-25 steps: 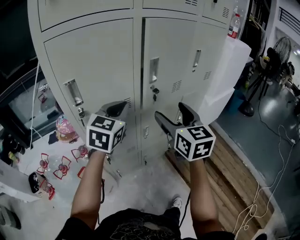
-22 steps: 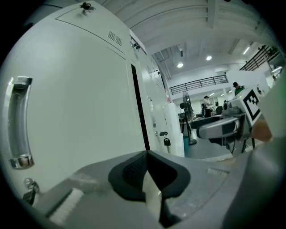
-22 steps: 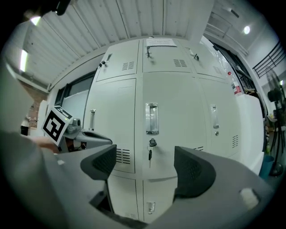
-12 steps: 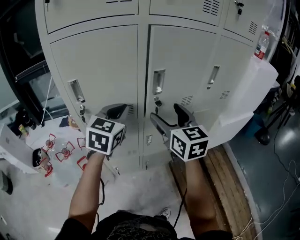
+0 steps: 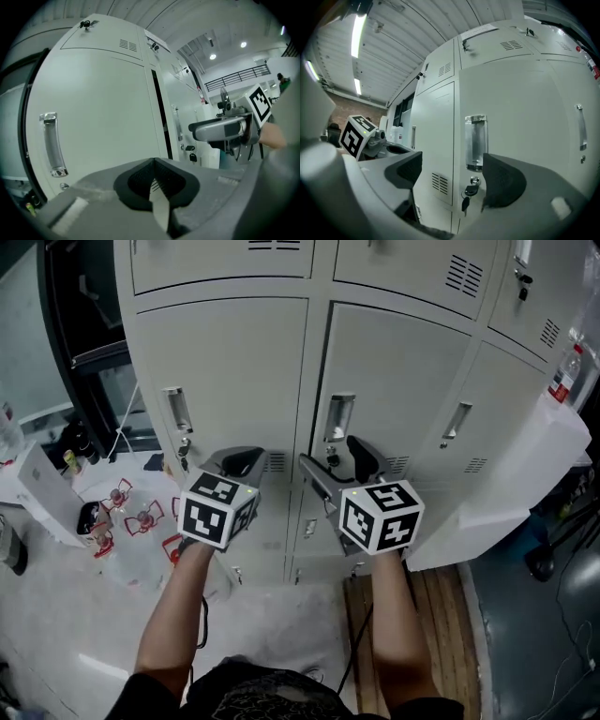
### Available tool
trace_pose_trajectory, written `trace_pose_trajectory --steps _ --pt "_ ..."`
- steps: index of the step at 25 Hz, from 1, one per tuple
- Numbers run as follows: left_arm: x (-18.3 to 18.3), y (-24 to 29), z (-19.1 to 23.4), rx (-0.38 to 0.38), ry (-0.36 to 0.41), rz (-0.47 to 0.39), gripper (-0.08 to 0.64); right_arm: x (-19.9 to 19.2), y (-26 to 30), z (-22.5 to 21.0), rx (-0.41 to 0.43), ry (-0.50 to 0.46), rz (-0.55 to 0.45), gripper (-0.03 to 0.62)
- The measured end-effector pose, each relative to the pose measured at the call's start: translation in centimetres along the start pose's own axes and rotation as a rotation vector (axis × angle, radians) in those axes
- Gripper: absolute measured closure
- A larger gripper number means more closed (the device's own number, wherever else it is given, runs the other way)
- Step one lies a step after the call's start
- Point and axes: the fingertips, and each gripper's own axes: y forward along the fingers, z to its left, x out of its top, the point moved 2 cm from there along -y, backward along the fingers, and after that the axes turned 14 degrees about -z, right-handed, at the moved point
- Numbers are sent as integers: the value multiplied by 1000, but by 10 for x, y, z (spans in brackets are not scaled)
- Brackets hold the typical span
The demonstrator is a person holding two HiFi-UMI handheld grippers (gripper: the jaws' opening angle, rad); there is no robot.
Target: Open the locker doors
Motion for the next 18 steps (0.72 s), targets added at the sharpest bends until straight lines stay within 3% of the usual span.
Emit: trace_pose_trajectory --steps 11,18 --pt "1 -14 -11 101 28 33 557 3 25 1 138 2 14 199" --pt "4 -32 -8 173 37 25 557 6 33 2 195 72 -13 206"
